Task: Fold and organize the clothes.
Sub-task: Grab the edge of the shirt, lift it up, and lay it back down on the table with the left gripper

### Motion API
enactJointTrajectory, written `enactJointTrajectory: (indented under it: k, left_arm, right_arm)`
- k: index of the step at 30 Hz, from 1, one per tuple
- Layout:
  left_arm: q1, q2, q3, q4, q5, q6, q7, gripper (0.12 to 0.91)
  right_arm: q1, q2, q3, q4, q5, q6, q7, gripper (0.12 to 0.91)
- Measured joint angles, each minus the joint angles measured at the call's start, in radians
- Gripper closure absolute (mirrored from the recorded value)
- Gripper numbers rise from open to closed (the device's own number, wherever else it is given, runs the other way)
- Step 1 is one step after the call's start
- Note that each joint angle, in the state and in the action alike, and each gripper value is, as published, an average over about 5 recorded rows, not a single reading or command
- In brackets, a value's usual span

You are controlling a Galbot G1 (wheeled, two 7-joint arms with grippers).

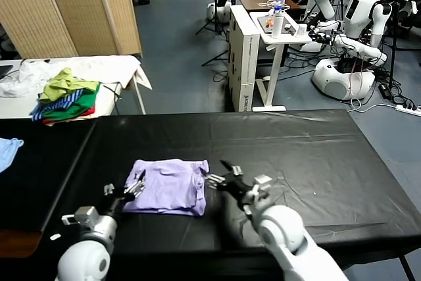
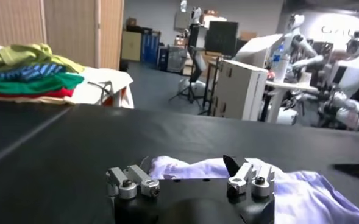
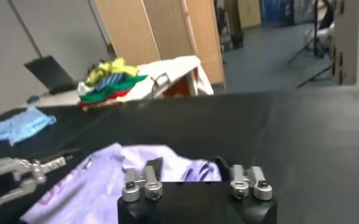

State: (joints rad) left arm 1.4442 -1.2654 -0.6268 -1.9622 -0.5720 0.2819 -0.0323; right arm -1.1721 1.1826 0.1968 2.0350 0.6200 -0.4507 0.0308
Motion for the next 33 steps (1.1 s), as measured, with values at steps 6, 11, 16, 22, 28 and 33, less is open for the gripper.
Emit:
enactJointTrajectory:
  k: [6,11,16,22,28,33]
  left_arm:
    - [-0.003,0.012,-0.037,0.054,-0.124,0.005,0.029,0.123]
    - [-0.008,0.012,-0.044,0.080,-0.181,0.007,0.038,0.123]
    - [-0.018,0.009,-0.045,0.096,-0.211,0.010,0.038,0.123]
    - [-0.019,0.006,-0.046,0.106,-0.232,0.014,0.040,0.123]
    - [-0.028,0.003,-0.050,0.122,-0.284,0.024,0.049,0.123]
    - [-0.034,-0.001,-0.048,0.135,-0.290,0.024,0.054,0.147]
  right_arm:
    - [-0.127,-0.048,0.127,0.108,0.023,0.019,-0.012,0.118]
    - [-0.204,-0.053,0.196,0.159,0.021,0.023,-0.014,0.118]
    - [-0.238,-0.053,0.219,0.179,0.014,0.023,-0.013,0.118]
    - [-0.247,-0.051,0.227,0.186,0.009,0.023,-0.013,0.118]
    - [-0.256,-0.041,0.227,0.191,-0.002,0.023,-0.012,0.118]
    - [-0.261,-0.036,0.228,0.194,-0.008,0.023,-0.012,0.118]
